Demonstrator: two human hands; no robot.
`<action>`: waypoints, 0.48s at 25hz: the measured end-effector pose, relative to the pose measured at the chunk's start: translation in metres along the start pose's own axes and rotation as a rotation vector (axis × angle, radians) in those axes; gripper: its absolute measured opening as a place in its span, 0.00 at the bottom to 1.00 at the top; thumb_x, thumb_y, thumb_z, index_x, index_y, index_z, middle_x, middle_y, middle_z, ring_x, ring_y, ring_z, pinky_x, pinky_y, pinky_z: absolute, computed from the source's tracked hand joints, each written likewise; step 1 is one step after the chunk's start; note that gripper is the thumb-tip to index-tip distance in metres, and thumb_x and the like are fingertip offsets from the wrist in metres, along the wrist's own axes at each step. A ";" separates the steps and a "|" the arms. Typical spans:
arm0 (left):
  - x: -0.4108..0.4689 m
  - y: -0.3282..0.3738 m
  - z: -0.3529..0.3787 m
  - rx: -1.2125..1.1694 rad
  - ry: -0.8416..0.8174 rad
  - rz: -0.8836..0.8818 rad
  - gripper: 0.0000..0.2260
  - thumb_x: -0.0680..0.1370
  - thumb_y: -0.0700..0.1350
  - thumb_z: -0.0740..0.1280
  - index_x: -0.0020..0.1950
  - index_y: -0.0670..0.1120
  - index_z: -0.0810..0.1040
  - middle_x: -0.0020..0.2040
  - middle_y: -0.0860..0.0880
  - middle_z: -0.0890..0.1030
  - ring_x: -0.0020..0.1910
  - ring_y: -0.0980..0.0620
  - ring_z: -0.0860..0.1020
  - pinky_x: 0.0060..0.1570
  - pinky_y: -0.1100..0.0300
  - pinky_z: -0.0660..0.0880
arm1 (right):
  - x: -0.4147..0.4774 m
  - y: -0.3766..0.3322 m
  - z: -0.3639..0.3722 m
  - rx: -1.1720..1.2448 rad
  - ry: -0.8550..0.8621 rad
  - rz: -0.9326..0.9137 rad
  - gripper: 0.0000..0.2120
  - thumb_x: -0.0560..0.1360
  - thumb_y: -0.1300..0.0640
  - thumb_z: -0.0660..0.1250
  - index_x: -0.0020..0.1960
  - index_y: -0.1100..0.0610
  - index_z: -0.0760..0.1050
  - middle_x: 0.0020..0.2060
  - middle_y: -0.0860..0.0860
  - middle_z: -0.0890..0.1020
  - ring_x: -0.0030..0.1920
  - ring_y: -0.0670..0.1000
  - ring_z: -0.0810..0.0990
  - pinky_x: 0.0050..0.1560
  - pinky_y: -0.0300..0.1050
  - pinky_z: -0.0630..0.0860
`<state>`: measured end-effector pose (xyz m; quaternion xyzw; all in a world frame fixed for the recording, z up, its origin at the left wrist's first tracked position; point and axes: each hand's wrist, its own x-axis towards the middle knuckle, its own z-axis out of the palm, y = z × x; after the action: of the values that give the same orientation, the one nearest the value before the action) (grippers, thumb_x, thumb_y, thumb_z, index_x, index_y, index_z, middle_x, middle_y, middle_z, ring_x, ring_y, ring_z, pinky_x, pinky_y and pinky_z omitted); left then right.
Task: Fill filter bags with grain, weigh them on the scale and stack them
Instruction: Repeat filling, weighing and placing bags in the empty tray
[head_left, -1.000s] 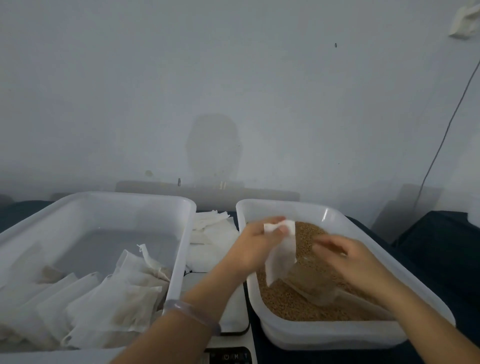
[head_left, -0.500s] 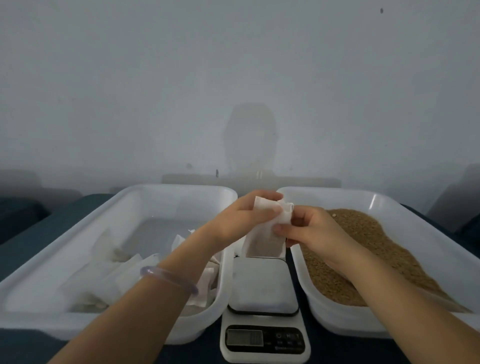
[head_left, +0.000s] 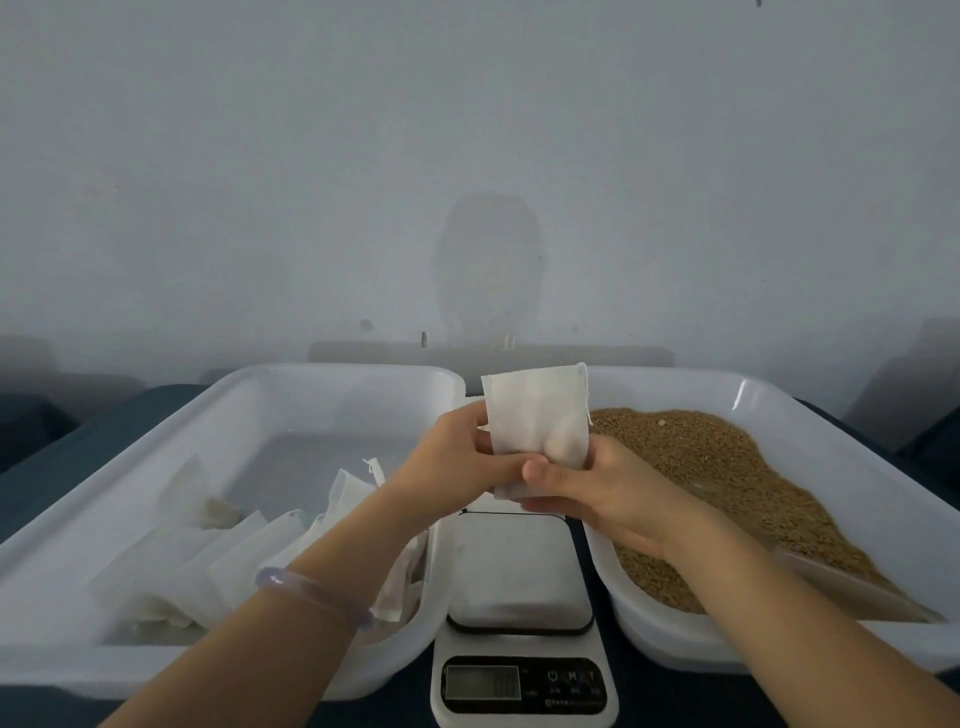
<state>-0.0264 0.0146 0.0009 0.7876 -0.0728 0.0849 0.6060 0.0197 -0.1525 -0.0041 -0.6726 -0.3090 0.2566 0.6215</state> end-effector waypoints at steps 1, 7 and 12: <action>0.000 -0.001 0.002 0.017 0.007 0.004 0.10 0.70 0.36 0.74 0.48 0.47 0.79 0.37 0.50 0.84 0.36 0.54 0.82 0.35 0.64 0.77 | 0.000 0.000 0.001 0.006 -0.001 0.007 0.26 0.65 0.51 0.72 0.60 0.60 0.76 0.54 0.58 0.83 0.55 0.56 0.82 0.56 0.47 0.78; -0.004 -0.007 -0.006 0.364 0.010 -0.017 0.08 0.68 0.41 0.75 0.45 0.42 0.81 0.39 0.49 0.83 0.37 0.55 0.78 0.42 0.58 0.76 | 0.000 -0.002 -0.005 -0.662 0.274 -0.079 0.11 0.69 0.51 0.74 0.34 0.56 0.78 0.27 0.43 0.77 0.28 0.42 0.73 0.33 0.39 0.70; -0.006 -0.011 -0.008 0.719 -0.053 -0.050 0.07 0.68 0.49 0.75 0.41 0.51 0.80 0.42 0.55 0.82 0.41 0.60 0.78 0.40 0.72 0.71 | 0.003 0.005 -0.005 -0.905 0.157 0.076 0.13 0.66 0.44 0.75 0.48 0.44 0.79 0.42 0.36 0.81 0.53 0.42 0.78 0.67 0.48 0.65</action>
<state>-0.0304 0.0253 -0.0091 0.9539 -0.0347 0.0697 0.2900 0.0261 -0.1534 -0.0086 -0.9045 -0.3172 0.0669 0.2770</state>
